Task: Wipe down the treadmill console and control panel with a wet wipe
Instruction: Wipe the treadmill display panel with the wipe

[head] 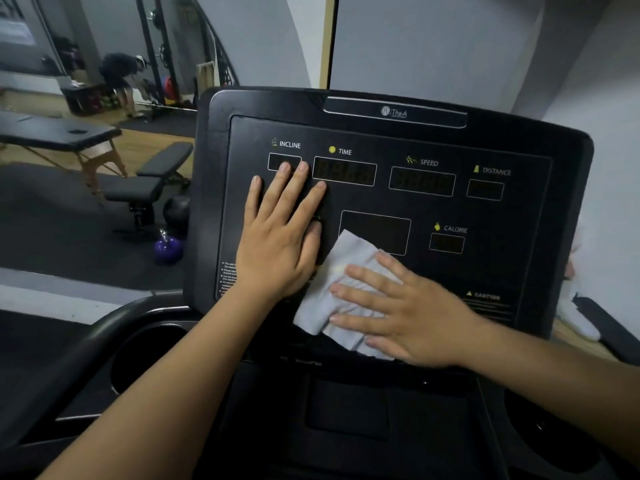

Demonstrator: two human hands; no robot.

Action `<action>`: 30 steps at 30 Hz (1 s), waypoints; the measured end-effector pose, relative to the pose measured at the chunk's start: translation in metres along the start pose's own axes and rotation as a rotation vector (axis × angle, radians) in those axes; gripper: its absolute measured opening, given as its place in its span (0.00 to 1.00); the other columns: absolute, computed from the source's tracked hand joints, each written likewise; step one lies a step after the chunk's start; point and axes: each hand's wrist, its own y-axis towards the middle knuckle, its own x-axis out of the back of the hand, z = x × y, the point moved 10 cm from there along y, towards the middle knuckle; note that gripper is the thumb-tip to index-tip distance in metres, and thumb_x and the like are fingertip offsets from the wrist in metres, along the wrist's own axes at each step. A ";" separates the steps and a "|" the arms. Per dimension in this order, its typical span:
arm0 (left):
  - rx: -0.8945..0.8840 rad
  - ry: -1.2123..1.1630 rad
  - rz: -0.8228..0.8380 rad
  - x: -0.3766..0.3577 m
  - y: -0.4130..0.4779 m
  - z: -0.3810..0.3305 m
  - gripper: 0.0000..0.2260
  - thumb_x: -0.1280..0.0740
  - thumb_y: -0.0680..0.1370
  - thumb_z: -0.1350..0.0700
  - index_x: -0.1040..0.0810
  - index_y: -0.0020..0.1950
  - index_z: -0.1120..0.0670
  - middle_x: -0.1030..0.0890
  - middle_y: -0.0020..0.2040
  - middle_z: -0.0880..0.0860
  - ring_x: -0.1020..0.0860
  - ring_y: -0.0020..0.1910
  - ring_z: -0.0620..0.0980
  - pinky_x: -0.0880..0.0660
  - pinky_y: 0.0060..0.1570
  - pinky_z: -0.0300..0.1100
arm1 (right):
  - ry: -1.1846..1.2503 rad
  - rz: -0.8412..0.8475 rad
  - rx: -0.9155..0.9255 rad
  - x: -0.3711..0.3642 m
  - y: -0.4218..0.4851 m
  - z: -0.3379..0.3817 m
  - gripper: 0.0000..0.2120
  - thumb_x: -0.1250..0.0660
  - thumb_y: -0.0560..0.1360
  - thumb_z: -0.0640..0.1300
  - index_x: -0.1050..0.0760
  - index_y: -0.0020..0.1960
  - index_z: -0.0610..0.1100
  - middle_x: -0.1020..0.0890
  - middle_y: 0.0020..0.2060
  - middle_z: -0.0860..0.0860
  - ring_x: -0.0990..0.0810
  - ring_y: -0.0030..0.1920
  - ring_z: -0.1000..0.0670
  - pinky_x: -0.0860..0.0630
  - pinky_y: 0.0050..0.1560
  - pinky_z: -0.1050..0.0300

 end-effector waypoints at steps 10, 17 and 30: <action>0.107 -0.301 -0.083 0.022 0.003 0.016 0.20 0.40 0.80 0.57 0.29 0.72 0.60 0.36 0.77 0.59 0.36 0.76 0.55 0.43 0.76 0.55 | -0.057 0.009 -0.563 0.054 0.036 -0.123 0.33 0.49 0.76 0.64 0.44 0.78 0.53 0.48 0.79 0.44 0.54 0.79 0.39 0.53 0.74 0.30; 0.039 0.016 0.010 0.020 0.009 0.046 0.24 0.43 0.80 0.55 0.34 0.77 0.58 0.38 0.79 0.59 0.42 0.79 0.57 0.46 0.76 0.57 | -0.095 0.008 -0.583 0.042 0.056 -0.128 0.33 0.50 0.80 0.61 0.52 0.80 0.49 0.54 0.80 0.45 0.58 0.79 0.42 0.57 0.76 0.35; 0.041 -0.104 -0.039 0.026 0.003 0.050 0.23 0.46 0.82 0.53 0.32 0.75 0.62 0.34 0.77 0.60 0.41 0.78 0.57 0.47 0.78 0.54 | -0.103 -0.011 -0.534 0.048 0.100 -0.150 0.30 0.53 0.79 0.63 0.49 0.79 0.55 0.49 0.80 0.47 0.54 0.79 0.41 0.56 0.74 0.31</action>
